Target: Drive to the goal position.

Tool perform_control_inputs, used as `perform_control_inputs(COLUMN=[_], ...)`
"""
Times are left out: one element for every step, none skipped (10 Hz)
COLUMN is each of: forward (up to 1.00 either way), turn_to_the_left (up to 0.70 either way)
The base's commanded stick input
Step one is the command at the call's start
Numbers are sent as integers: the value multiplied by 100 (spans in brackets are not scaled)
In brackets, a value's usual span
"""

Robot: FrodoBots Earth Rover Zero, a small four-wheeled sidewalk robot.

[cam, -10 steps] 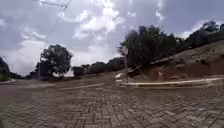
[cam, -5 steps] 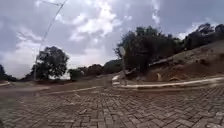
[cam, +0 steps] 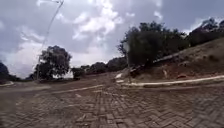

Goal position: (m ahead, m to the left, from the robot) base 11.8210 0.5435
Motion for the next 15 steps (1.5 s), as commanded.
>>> perform_control_inputs(forward=[70, 70, 70, 70, 70, 70, 70, 70, 70, 70, 70, 70, 70, 70, 70], turn_to_the_left=[0, 0, 0, 0, 0, 0, 11, 21, 0, 0, 0, 0, 0, -22, -10])
